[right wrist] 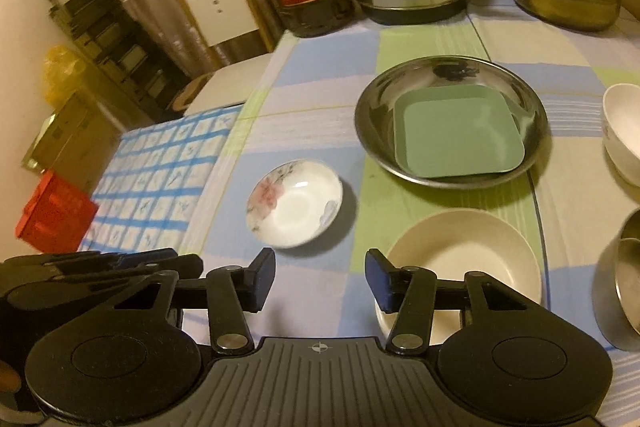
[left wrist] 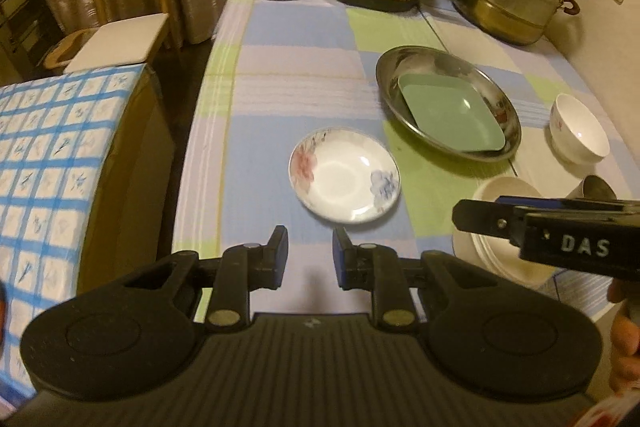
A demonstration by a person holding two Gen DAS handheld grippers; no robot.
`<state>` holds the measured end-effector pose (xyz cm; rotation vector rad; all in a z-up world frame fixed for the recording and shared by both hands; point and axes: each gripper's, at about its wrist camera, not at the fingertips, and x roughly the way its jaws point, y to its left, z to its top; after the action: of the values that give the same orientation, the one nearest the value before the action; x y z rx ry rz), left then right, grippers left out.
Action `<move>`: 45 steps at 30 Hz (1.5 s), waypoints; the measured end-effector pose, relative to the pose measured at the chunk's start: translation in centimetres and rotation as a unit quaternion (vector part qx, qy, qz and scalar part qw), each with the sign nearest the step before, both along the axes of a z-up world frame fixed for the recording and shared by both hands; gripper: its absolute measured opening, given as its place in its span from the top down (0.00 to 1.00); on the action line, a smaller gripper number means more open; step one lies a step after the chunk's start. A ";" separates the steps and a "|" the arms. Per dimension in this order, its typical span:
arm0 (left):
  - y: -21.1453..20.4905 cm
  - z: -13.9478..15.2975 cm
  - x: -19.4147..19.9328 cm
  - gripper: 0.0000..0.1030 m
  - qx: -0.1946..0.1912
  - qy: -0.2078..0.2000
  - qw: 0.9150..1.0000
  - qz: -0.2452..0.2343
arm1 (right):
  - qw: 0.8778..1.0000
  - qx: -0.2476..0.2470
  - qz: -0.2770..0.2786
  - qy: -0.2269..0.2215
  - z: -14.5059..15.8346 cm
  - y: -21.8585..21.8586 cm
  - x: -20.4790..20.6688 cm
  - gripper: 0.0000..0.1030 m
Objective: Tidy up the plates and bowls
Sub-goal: 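Reach the left gripper to the floral saucer and grasp its rim, then carry the floral saucer with the left gripper and lower it onto the green tray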
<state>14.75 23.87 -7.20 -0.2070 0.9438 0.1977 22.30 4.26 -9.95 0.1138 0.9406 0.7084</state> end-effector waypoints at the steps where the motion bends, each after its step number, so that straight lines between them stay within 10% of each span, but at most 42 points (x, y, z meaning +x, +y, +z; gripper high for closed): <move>1: 0.3 -0.2 0.5 0.80 -0.002 0.001 1.000 -0.003 | 1.000 -0.001 -0.006 0.000 -0.2 0.4 0.4 0.55; 45: 4.3 -5.9 8.9 0.92 -0.030 0.028 0.997 -0.060 | 0.997 -0.026 -0.059 0.032 -6.0 5.8 5.7 0.93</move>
<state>23.62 28.16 -13.14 -0.2006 1.0148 0.0639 27.98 10.05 -15.94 0.1456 1.0038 0.5734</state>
